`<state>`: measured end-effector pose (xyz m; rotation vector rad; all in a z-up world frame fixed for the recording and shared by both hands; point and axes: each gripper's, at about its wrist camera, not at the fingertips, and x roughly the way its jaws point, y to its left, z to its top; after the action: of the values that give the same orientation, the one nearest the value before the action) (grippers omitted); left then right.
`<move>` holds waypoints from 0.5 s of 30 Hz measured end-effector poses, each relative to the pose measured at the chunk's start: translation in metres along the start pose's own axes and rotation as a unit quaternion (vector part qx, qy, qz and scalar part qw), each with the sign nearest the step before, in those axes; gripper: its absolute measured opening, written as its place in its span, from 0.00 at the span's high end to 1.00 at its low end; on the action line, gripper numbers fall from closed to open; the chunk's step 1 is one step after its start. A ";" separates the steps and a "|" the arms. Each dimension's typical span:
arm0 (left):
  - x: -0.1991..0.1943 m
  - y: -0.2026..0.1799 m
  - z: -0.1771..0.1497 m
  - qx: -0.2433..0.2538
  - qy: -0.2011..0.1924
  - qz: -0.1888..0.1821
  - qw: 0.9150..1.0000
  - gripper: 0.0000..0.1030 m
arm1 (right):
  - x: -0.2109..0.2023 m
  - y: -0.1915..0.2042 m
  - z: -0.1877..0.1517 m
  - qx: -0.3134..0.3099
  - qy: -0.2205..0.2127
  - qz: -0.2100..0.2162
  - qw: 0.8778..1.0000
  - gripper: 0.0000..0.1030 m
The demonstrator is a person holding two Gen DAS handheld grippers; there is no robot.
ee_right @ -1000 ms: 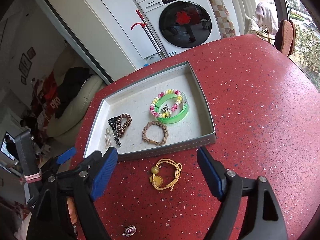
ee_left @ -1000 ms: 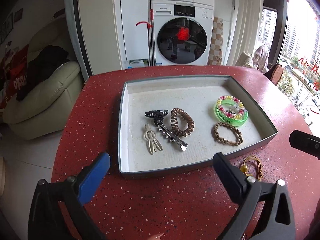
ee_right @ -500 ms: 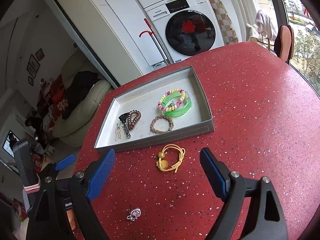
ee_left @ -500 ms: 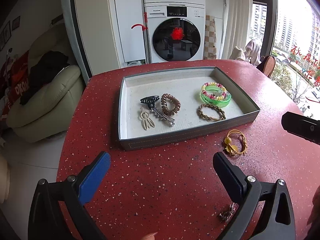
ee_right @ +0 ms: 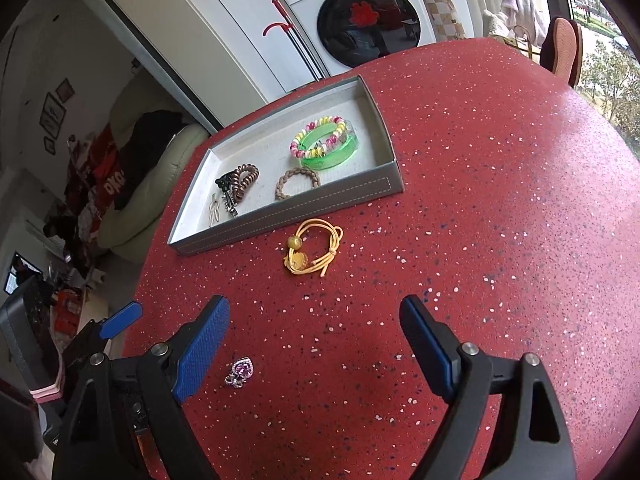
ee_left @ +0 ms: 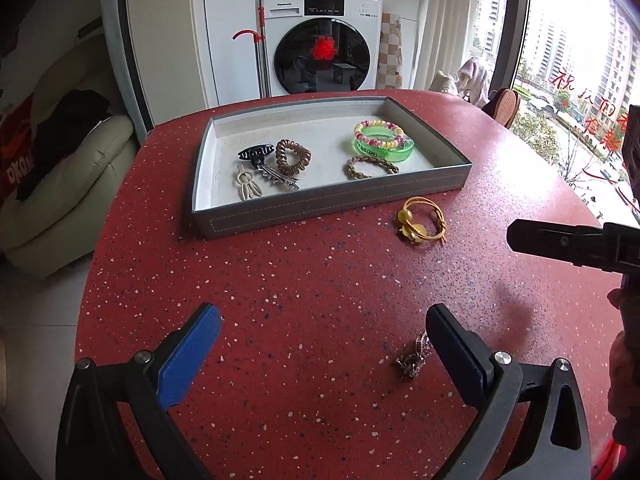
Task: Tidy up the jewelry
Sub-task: 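Withdraw both grippers from the tray back over the table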
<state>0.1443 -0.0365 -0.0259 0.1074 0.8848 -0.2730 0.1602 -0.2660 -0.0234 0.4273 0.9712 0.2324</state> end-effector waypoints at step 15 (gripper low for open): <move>0.002 -0.026 -0.020 0.017 0.026 -0.018 0.999 0.00 | 0.014 -0.004 -0.004 -0.025 0.023 -0.045 0.998 0.14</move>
<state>0.1233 -0.0577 -0.0392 0.1315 0.9354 -0.3197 0.1643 -0.2631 -0.0376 0.3327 1.0248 0.1846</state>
